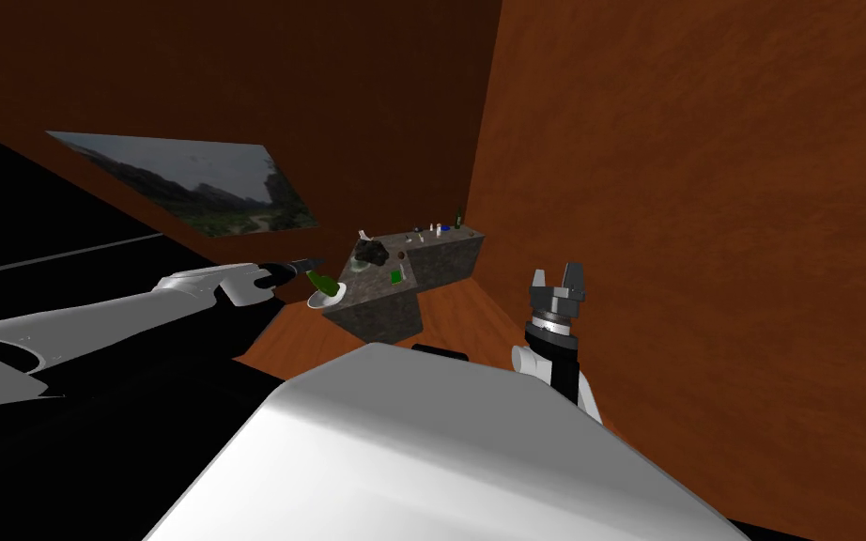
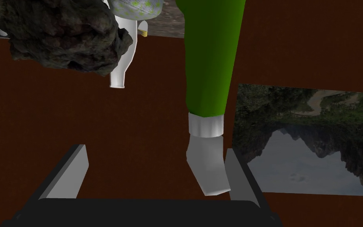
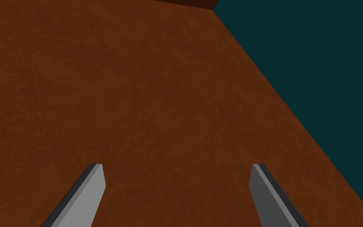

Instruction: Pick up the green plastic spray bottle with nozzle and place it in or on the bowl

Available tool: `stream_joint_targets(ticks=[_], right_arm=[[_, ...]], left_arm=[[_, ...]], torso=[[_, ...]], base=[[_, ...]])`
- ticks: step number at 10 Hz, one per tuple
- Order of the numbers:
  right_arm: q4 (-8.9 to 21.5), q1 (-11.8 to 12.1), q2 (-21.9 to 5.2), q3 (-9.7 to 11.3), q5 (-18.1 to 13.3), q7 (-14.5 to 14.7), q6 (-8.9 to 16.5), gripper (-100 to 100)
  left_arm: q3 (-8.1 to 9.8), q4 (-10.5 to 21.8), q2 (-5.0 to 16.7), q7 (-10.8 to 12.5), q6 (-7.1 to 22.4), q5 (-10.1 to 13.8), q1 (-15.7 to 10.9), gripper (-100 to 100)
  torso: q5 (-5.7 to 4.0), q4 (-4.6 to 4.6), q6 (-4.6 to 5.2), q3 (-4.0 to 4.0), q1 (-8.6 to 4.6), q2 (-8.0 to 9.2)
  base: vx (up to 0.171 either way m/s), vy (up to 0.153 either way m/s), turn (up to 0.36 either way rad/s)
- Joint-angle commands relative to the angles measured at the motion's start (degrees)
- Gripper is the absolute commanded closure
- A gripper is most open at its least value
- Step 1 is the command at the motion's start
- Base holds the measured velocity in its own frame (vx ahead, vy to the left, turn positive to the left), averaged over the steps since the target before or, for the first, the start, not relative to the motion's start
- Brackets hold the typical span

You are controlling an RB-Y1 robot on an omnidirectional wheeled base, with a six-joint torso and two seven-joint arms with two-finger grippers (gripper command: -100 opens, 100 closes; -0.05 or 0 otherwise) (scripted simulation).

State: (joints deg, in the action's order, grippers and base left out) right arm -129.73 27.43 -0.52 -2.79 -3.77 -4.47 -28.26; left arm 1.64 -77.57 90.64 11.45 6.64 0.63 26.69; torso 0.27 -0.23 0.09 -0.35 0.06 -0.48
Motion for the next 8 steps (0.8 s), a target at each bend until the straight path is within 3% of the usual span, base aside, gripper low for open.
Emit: stream_joint_targets(ticks=[1,2,3,4,6,8], right_arm=[[0.0,0.0,0.0,0.0,0.0,0.0,0.0,0],[0.0,0.0,0.0,0.0,0.0,0.0,0.0,0],[0.0,0.0,0.0,0.0,0.0,0.0,0.0,0],[0.0,0.0,0.0,0.0,0.0,0.0,0.0,0],[0.0,0.0,0.0,0.0,0.0,0.0,0.0,0],[0.0,0.0,0.0,0.0,0.0,0.0,0.0,0]], left_arm=[[1.17,2.2,0.2,0.4,-2.9,-0.2,1.4,-100],[1.17,2.2,0.2,0.4,-4.7,-0.2,1.4,-100],[-1.53,4.9,1.9,3.2,-6.4,-3.2,-0.6,-100],[-1.99,6.5,1.9,4.2,-8.0,-4.1,-0.6,-100],[-1.99,9.7,1.9,4.2,-11.2,-4.1,-0.6,-100],[-1.99,10.4,1.9,4.2,-14.5,-4.1,-0.6,-100]], torso=[[0.0,0.0,0.0,0.0,0.0,0.0],[0.05,0.04,-0.02,0.09,0.22,0.16],[0.09,0.06,-0.02,0.15,0.36,0.26],[0.05,0.04,-0.08,0.07,0.08,0.07],[-0.01,0.02,0.0,0.04,-0.05,0.06],[0.08,0.06,-0.02,0.13,0.34,0.22]], base=[[0.01,-0.015,-0.029],[-0.011,0.015,-0.007],[0.071,-0.085,0.185],[0.083,-0.145,0.126],[0.032,-0.063,-0.014],[-0.002,0.013,0.0]])
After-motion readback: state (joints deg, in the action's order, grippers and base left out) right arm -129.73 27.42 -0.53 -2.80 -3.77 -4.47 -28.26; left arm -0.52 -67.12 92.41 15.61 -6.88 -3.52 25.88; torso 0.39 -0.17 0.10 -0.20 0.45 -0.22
